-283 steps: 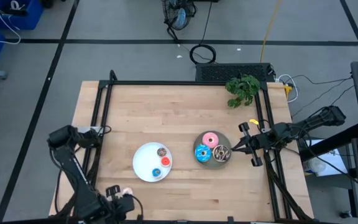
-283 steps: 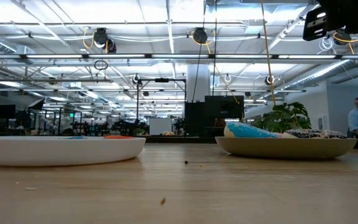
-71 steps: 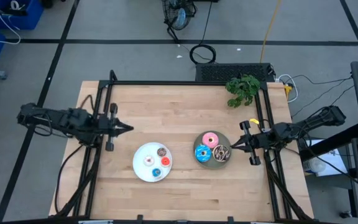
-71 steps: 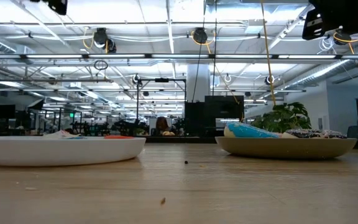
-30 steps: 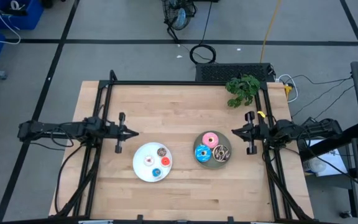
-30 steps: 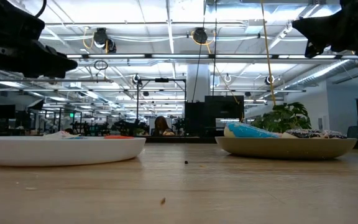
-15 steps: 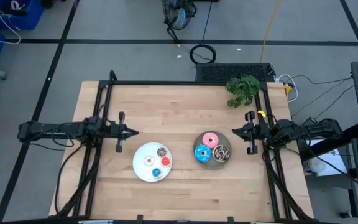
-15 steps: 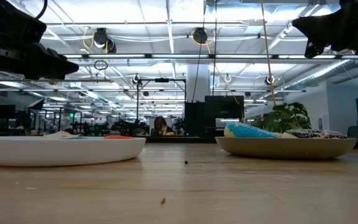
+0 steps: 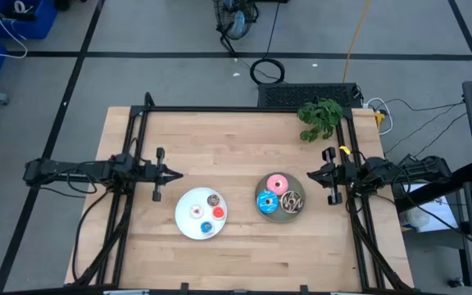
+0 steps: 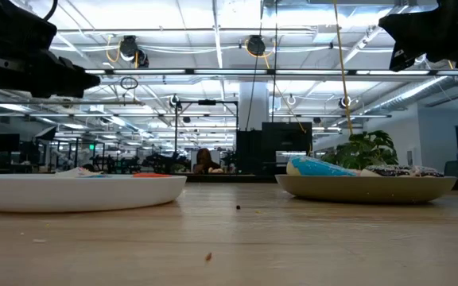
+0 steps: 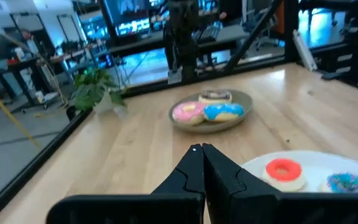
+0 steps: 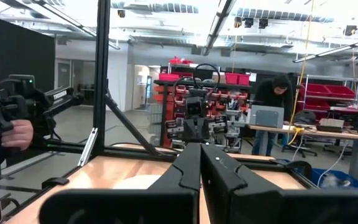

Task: Pick & Place donuts
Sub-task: Return to Home Position

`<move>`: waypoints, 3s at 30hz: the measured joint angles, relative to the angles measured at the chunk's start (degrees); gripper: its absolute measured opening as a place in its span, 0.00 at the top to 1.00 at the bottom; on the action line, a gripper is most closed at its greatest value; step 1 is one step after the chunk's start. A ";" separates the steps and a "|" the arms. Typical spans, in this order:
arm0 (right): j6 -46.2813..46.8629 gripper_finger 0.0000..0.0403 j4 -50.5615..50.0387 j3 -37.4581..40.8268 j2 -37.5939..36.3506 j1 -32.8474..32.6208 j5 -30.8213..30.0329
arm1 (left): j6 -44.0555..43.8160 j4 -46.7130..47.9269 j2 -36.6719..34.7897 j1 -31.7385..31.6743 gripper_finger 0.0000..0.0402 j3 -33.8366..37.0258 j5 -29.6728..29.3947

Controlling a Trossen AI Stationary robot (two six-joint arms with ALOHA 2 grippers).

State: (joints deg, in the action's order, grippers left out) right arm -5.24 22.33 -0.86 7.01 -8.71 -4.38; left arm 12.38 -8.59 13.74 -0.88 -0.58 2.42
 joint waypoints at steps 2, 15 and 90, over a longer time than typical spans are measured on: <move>0.06 1.00 0.01 0.00 0.00 0.00 0.00 | 0.09 -1.37 -0.02 0.61 1.00 0.00 0.07; 0.09 1.00 -2.36 0.00 0.04 0.00 -0.26 | 1.41 4.23 0.00 1.97 1.00 -0.04 -5.07; 0.07 1.00 -2.06 0.00 0.04 -0.01 -0.22 | -0.66 4.31 0.00 1.59 0.95 -0.04 -5.49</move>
State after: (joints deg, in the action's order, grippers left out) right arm -5.17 20.26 -0.86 7.05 -8.72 -4.60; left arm 11.73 -4.27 13.74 0.71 -0.62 -3.07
